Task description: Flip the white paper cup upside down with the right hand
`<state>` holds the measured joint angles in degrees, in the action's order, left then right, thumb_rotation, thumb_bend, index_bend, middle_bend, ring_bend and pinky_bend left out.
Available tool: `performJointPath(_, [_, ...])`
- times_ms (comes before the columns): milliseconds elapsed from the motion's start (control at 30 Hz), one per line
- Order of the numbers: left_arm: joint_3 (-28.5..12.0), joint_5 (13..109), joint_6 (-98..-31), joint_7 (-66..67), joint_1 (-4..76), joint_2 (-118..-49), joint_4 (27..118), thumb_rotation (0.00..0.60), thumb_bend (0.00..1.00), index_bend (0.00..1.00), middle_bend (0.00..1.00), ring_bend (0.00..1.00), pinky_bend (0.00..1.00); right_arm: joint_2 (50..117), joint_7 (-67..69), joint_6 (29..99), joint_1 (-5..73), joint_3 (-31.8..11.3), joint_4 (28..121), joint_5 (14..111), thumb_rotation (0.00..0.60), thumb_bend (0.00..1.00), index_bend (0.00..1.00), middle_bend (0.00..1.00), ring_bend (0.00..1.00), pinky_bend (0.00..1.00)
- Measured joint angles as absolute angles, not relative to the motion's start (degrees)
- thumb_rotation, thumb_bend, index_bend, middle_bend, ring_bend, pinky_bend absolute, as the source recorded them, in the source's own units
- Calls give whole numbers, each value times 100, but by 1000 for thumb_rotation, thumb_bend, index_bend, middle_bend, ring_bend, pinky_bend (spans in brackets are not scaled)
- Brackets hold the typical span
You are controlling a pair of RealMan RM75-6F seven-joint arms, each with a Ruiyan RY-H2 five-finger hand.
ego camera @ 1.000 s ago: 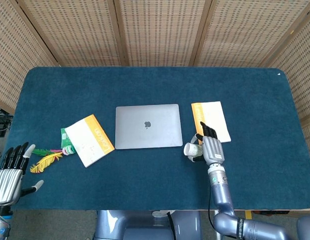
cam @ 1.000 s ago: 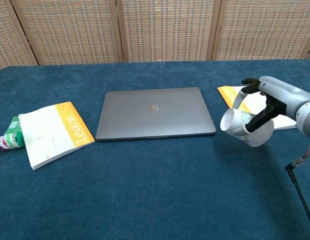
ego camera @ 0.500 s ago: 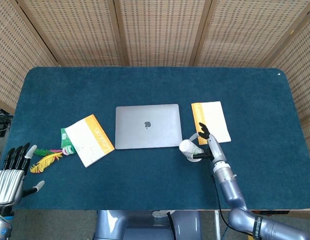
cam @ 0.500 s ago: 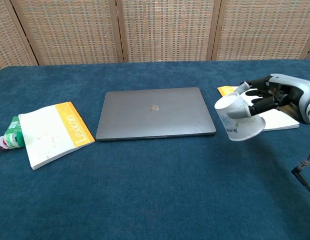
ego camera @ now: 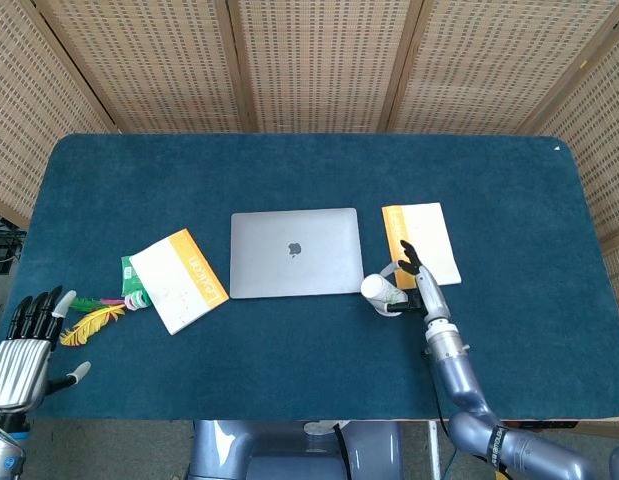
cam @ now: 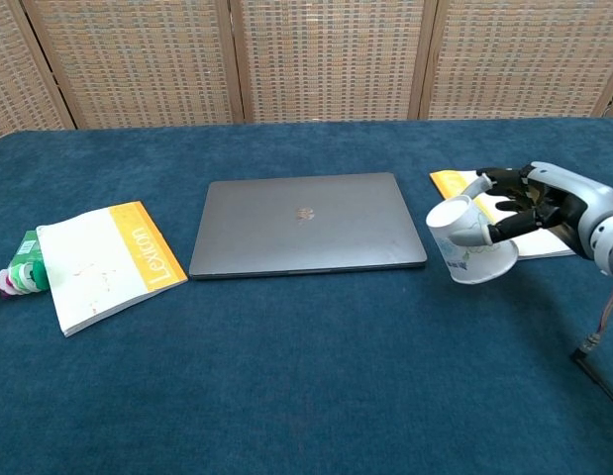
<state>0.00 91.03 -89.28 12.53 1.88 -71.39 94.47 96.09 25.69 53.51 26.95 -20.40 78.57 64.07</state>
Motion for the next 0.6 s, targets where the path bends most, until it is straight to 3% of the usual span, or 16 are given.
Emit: performJointPath(600, [3,9093,-8920,1235,188,-7129,9465,600,58,0,0,0,0,9562,2109,5425,2663,-1854,7629,6164,600,233,486,0,0,0])
